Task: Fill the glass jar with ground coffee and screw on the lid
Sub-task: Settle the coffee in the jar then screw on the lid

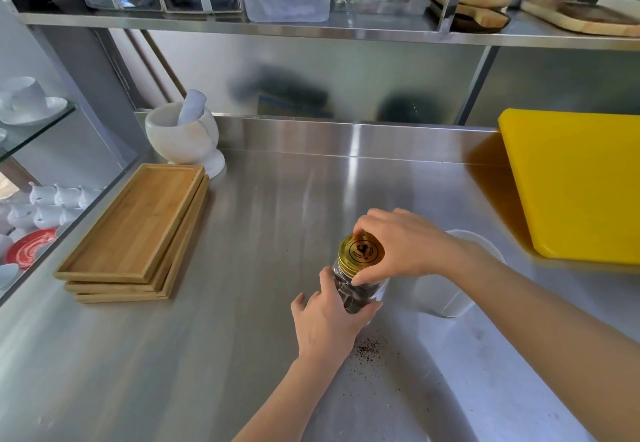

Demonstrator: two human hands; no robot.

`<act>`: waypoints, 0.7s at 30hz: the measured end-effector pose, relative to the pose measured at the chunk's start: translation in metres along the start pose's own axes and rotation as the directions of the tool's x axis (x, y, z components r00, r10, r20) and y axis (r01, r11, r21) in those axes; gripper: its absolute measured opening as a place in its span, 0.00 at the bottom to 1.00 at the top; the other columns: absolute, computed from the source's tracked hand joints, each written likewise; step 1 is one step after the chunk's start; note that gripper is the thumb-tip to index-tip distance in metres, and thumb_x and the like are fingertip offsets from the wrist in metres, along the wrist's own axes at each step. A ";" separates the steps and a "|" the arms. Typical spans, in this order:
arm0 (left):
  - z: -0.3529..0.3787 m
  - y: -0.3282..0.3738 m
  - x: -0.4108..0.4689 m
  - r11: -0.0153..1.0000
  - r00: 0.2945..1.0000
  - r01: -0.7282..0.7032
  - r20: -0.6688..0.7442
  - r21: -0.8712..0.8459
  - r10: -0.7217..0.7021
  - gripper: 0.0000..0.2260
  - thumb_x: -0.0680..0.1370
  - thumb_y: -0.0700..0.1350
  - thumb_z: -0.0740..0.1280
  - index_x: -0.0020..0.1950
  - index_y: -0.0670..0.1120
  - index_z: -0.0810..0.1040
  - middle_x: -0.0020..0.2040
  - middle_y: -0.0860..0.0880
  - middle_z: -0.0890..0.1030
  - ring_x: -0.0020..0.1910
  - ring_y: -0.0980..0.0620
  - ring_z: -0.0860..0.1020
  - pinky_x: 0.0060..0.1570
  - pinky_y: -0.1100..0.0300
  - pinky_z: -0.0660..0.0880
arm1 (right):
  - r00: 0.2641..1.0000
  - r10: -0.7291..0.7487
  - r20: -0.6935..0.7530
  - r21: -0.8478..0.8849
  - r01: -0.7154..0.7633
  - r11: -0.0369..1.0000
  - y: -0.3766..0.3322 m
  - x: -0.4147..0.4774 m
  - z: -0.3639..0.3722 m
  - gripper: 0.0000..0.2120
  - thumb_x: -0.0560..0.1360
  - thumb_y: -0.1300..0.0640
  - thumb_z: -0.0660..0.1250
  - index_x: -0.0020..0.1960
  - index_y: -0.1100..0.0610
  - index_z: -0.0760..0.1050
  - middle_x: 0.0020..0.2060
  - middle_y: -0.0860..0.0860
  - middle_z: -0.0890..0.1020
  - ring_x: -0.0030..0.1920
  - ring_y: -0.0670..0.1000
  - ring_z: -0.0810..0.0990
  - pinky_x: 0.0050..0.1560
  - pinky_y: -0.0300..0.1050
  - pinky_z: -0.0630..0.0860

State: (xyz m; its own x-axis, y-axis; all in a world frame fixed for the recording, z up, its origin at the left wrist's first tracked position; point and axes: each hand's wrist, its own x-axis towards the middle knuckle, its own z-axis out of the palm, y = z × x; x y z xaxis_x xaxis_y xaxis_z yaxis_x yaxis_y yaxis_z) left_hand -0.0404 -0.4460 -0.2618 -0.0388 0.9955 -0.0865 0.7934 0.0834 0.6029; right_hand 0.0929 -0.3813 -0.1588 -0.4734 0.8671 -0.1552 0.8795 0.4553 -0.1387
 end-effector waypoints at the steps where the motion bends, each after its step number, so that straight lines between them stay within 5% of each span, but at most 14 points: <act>1: -0.001 0.000 0.000 1.000 1.000 0.001 0.008 0.008 -0.001 0.34 0.70 0.67 0.63 0.68 0.51 0.58 0.59 0.55 0.80 0.60 0.53 0.77 0.72 0.50 0.54 | 1.000 0.000 0.000 -0.007 0.000 1.000 0.000 0.000 0.000 0.31 0.63 0.31 0.67 0.57 0.49 0.68 0.50 0.46 0.74 0.48 0.49 0.72 0.47 0.40 0.67; 4: -0.004 0.000 0.000 1.000 1.000 -0.010 0.015 0.004 0.010 0.35 0.69 0.67 0.63 0.69 0.51 0.58 0.60 0.56 0.79 0.61 0.53 0.76 0.72 0.48 0.51 | 0.998 -0.023 0.058 0.087 0.018 0.996 0.004 -0.002 -0.004 0.29 0.66 0.37 0.70 0.61 0.48 0.67 0.54 0.46 0.74 0.51 0.49 0.71 0.50 0.39 0.63; 9: -0.009 -0.003 0.004 1.000 0.999 -0.026 0.039 -0.004 0.026 0.34 0.69 0.67 0.64 0.68 0.51 0.59 0.58 0.56 0.80 0.60 0.52 0.77 0.72 0.47 0.52 | 0.983 -0.118 0.141 0.110 0.103 0.989 0.010 0.001 -0.009 0.35 0.67 0.48 0.73 0.70 0.44 0.61 0.59 0.45 0.71 0.57 0.49 0.70 0.59 0.46 0.69; 15: -0.014 -0.005 0.006 0.996 0.996 -0.039 0.079 -0.076 0.045 0.32 0.67 0.64 0.68 0.63 0.51 0.61 0.55 0.53 0.80 0.54 0.46 0.78 0.58 0.51 0.73 | 0.963 -0.154 0.221 0.040 0.149 0.988 0.009 0.013 -0.014 0.33 0.63 0.50 0.74 0.64 0.44 0.64 0.56 0.46 0.71 0.56 0.51 0.72 0.56 0.53 0.74; 21: -0.016 -0.005 0.006 0.996 0.994 -0.067 0.082 -0.054 0.071 0.31 0.68 0.64 0.68 0.63 0.51 0.61 0.56 0.53 0.80 0.54 0.46 0.78 0.59 0.54 0.69 | 0.973 -0.112 0.202 0.002 0.114 0.993 0.006 0.014 -0.013 0.30 0.61 0.46 0.75 0.59 0.45 0.67 0.48 0.45 0.70 0.47 0.50 0.74 0.46 0.51 0.79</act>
State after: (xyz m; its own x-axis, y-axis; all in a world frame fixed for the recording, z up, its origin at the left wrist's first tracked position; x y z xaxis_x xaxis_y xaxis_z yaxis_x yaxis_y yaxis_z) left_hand -0.0546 -0.4398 -0.2522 0.0672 0.9919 -0.1079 0.7603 0.0191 0.6492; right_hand 0.0927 -0.3635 -0.1488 -0.5692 0.7516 -0.3333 0.8196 0.5509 -0.1575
